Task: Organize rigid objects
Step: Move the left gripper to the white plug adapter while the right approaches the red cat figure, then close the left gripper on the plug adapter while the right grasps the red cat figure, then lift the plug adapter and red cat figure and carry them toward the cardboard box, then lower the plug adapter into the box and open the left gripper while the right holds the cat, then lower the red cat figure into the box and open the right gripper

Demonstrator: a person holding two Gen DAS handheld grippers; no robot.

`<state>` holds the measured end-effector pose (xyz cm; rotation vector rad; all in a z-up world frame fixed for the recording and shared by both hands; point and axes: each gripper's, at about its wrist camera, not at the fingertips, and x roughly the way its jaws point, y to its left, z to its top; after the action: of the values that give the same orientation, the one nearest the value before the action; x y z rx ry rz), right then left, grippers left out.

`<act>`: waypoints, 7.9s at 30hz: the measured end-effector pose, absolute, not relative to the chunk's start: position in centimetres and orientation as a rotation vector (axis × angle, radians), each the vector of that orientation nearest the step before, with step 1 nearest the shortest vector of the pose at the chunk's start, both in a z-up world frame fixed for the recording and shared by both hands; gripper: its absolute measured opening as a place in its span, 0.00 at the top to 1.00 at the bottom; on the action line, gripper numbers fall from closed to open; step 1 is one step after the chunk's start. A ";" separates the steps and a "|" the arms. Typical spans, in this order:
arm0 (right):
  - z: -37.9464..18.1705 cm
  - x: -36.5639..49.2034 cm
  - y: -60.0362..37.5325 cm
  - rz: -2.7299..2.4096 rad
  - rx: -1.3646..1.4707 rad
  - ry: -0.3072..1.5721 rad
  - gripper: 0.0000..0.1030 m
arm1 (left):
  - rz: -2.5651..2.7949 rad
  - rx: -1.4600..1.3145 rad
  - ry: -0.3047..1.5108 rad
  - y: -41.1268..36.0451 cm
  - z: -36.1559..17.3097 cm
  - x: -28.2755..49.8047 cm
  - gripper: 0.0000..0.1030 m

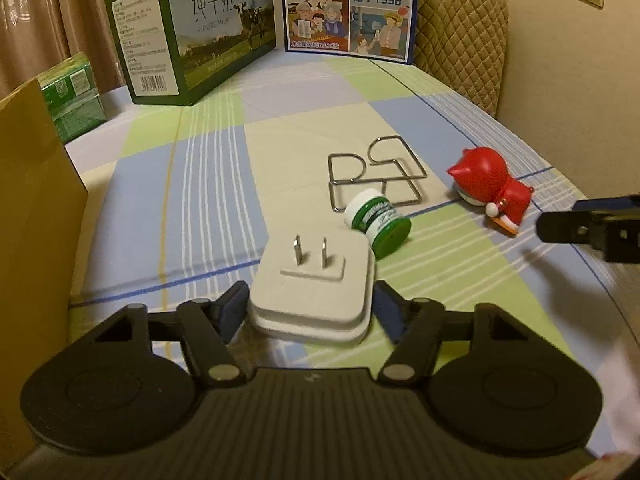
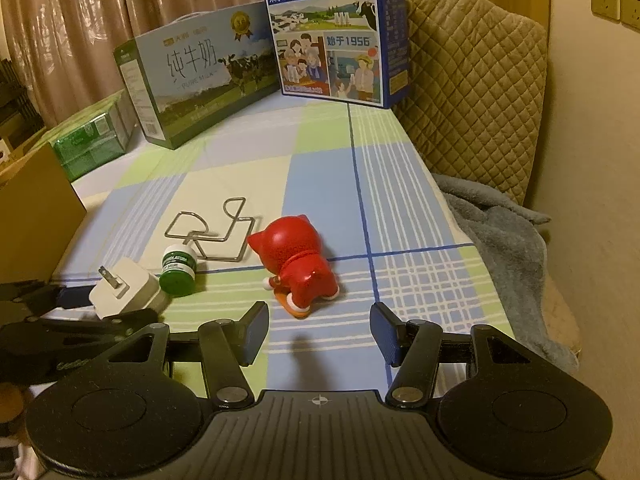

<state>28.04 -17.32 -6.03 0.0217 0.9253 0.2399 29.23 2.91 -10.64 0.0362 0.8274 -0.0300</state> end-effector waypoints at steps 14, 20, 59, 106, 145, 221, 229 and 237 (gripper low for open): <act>-7.6 31.5 -15.5 0.305 -0.041 0.880 0.48 | -0.029 0.029 0.849 2.3 -10.4 27.8 0.40; -8.7 33.1 -14.6 0.339 -0.065 0.875 0.48 | -0.018 0.027 0.847 2.8 -10.5 28.1 0.36; -6.3 24.1 -14.3 0.318 -0.090 1.005 0.56 | -0.081 0.004 0.873 0.5 -10.0 22.0 0.42; 0.1 19.7 -14.2 0.285 0.039 0.871 0.58 | -0.100 0.034 0.720 0.6 -2.5 18.0 0.42; 9.6 16.1 7.9 0.697 0.062 0.797 0.58 | 0.208 0.069 0.655 23.6 8.7 7.1 0.42; 3.7 17.6 13.1 0.690 0.023 0.878 0.44 | 0.253 -0.003 0.733 28.3 3.0 8.1 0.41; 5.1 16.6 11.0 0.665 0.024 0.860 0.44 | 0.244 -0.002 0.711 27.0 4.5 7.5 0.41; 7.1 15.7 7.4 0.624 0.042 0.841 0.44 | 0.218 -0.003 0.677 23.8 6.7 6.9 0.37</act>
<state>15.70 7.36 7.12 0.0418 0.8415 0.6238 6.90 23.85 6.66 -0.0031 0.6768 0.2177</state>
